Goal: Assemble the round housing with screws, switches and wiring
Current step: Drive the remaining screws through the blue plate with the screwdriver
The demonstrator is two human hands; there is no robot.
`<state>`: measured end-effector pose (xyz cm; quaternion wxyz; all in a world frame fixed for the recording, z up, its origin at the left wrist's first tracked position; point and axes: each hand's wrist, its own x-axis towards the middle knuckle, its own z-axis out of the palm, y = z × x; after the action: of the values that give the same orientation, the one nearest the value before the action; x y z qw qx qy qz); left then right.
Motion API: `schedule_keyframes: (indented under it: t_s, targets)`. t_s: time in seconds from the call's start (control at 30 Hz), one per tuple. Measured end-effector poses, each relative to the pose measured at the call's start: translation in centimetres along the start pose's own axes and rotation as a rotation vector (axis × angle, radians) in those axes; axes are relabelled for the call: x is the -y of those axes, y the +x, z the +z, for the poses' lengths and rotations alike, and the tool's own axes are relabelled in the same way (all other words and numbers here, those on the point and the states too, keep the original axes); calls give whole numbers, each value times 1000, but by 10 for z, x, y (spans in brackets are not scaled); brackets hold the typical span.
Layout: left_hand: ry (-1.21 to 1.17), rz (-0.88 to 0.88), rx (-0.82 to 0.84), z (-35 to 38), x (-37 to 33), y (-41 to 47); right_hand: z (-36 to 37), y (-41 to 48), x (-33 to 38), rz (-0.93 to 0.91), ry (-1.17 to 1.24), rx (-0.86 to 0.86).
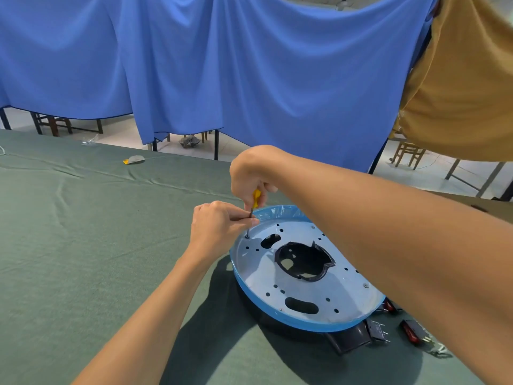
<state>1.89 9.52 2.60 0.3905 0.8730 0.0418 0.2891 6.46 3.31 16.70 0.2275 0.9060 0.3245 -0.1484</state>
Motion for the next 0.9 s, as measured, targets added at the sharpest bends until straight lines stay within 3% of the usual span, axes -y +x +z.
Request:
schedule_keyframes:
  t_s: [0.17,0.33,0.4,0.63,0.8,0.9]
  targets:
    - [6,20,-2,-2,0,1,3,-10,-2,-38,-19,-71]
    - [14,29,11,-3,2,2,12,-30,-8,-207,-405,-435]
    - [25,37,13,-4,2,2,14,-36,-12,-327,-496,-499]
    - [36,50,8,-4,3,1,14,-28,-12,-360,-351,-438]
    - [8,25,38,-1,1,1,12,-11,-14,-182,-180,-259]
    - [14,24,72,0,0,3,13,-10,-27,-63,59,-141]
